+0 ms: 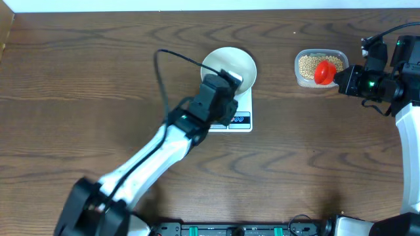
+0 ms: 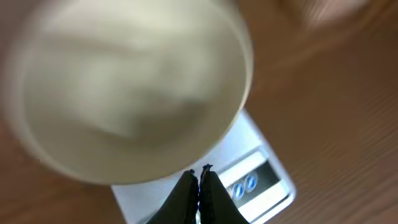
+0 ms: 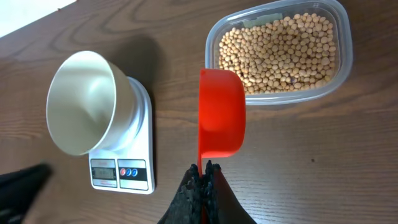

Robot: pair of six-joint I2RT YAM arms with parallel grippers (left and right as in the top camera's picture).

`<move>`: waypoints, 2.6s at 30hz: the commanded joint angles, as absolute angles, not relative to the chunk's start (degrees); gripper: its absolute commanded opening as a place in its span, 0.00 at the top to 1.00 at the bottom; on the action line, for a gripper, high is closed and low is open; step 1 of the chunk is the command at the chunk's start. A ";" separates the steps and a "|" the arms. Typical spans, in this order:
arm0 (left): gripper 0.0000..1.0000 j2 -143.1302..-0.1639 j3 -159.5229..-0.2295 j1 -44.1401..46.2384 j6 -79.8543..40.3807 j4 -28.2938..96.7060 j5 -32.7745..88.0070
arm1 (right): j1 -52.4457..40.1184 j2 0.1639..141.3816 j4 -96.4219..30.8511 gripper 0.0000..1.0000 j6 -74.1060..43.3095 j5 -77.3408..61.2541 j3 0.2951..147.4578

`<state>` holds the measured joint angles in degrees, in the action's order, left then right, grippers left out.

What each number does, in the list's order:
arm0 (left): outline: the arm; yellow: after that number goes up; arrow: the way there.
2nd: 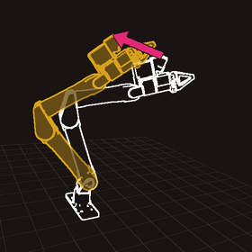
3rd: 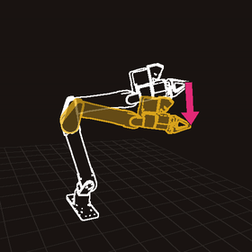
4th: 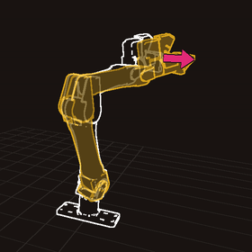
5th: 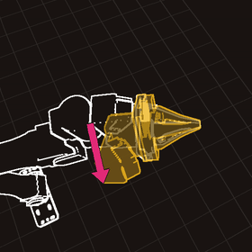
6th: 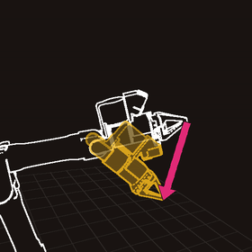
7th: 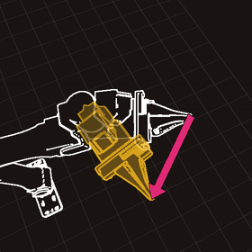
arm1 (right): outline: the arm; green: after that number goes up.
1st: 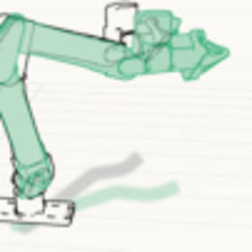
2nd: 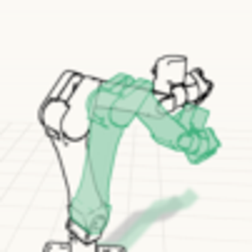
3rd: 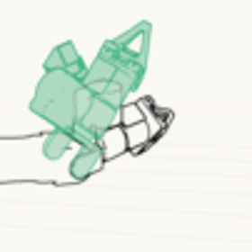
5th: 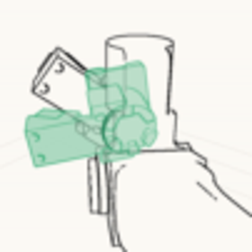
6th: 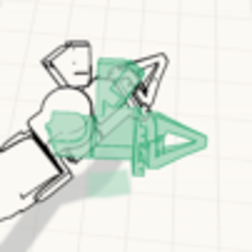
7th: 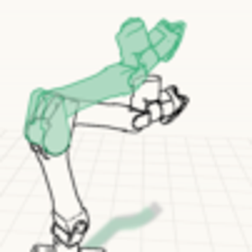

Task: Scoop item into bowl and weigh 50g on scale
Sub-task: 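Pull the left gripper back from the scale buttons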

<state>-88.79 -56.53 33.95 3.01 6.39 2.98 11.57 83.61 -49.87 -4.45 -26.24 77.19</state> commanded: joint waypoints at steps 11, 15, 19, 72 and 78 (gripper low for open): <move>0.93 -84.42 -56.45 33.76 2.96 7.64 1.89 | 12.01 82.74 -49.71 0.99 -3.11 -26.44 78.22; 0.92 -84.42 -56.45 33.54 2.96 7.55 1.69 | 12.01 82.74 -48.99 0.99 -3.11 -26.44 78.22; 0.93 -84.42 -56.45 32.88 2.76 7.16 -1.96 | 12.01 82.74 -47.48 0.99 -3.11 -26.44 78.22; 0.87 -70.61 -54.89 31.79 -1.17 31.35 7.81 | 11.99 82.74 -46.04 0.99 -5.65 -19.86 78.22; 0.83 -70.59 -54.37 31.79 -1.83 32.71 3.29 | 11.99 82.74 -48.14 0.99 -3.64 -19.84 78.22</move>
<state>-71.33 -55.20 32.01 -1.08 32.23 6.76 11.57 83.59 -47.62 -5.56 -19.68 77.19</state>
